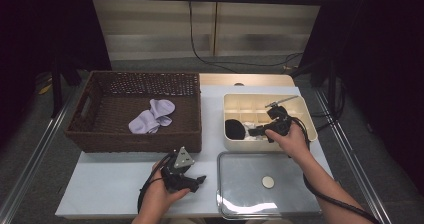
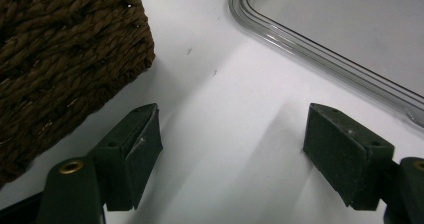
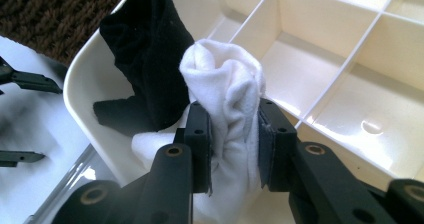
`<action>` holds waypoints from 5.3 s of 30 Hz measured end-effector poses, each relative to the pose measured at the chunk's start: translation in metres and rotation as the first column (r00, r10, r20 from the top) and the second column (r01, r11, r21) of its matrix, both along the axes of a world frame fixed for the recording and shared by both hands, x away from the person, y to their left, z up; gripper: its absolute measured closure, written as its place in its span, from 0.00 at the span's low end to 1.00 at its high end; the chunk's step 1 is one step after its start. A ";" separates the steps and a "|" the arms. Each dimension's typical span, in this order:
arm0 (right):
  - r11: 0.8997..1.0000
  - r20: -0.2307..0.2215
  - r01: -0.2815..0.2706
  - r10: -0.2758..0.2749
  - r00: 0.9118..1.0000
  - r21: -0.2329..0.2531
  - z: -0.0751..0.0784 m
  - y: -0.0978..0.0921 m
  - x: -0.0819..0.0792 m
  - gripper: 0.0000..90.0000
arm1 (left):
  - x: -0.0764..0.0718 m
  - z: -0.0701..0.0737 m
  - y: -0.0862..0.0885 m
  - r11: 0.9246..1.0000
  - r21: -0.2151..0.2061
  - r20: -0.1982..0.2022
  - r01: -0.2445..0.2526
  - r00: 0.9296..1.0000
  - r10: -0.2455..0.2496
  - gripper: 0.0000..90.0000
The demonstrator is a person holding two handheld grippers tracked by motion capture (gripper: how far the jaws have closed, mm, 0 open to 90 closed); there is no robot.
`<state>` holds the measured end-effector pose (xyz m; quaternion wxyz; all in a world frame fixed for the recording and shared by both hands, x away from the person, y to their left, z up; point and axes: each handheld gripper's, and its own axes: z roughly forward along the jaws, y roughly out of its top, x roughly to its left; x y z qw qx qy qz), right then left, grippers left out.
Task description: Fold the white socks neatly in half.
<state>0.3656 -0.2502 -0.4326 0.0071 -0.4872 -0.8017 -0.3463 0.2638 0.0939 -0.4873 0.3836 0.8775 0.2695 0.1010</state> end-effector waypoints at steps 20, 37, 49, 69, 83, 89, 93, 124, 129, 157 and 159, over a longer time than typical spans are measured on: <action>0.999 0.005 0.010 -0.010 1.000 -0.045 0.020 -0.001 -0.001 0.64 | 0.000 0.000 0.000 1.000 -0.001 -0.001 0.000 1.000 0.000 0.25; 0.975 -0.022 -0.085 0.082 0.996 -0.205 0.051 0.011 0.008 0.91 | 0.000 0.000 0.000 1.000 0.000 0.000 0.000 1.000 0.000 0.25; 0.953 -0.046 -0.127 0.119 0.992 -0.274 0.056 0.021 0.011 1.00 | 0.000 0.000 0.000 1.000 -0.001 -0.001 0.000 1.000 0.000 0.25; 0.952 -0.059 -0.142 0.131 0.990 -0.270 0.031 0.024 0.012 1.00 | 0.000 0.000 0.000 1.000 0.000 0.000 0.000 1.000 0.000 0.25; 0.956 -0.071 -0.144 0.130 0.989 -0.255 0.013 0.022 0.006 1.00 | 0.000 0.000 0.000 1.000 0.002 0.000 0.000 1.000 0.000 0.25; 0.960 -0.056 -0.140 0.131 0.990 -0.244 0.026 0.021 0.007 1.00 | 0.000 0.000 0.000 1.000 0.002 -0.001 0.000 1.000 0.000 0.25; 0.962 -0.056 -0.133 0.123 0.991 -0.238 0.025 0.025 0.007 1.00 | 0.000 0.000 0.000 1.000 0.001 0.000 0.000 1.000 0.000 0.25; 0.972 -0.039 -0.115 0.109 0.993 -0.205 0.025 0.009 0.000 0.82 | 0.000 0.000 0.000 1.000 0.002 -0.001 0.000 1.000 0.000 0.25; 0.971 -0.028 -0.114 0.111 0.993 -0.208 0.032 0.004 -0.004 0.71 | 0.000 0.000 0.000 1.000 0.002 0.000 0.000 1.000 0.000 0.25; 0.976 0.018 -0.136 0.141 0.990 -0.168 0.044 -0.023 -0.041 0.32 | 0.000 0.000 0.000 1.000 0.000 -0.001 -0.001 1.000 0.001 0.25; 0.977 0.018 -0.141 0.146 0.989 -0.163 0.043 -0.024 -0.044 0.31 | 0.000 0.000 0.000 1.000 0.001 0.000 -0.001 1.000 0.001 0.25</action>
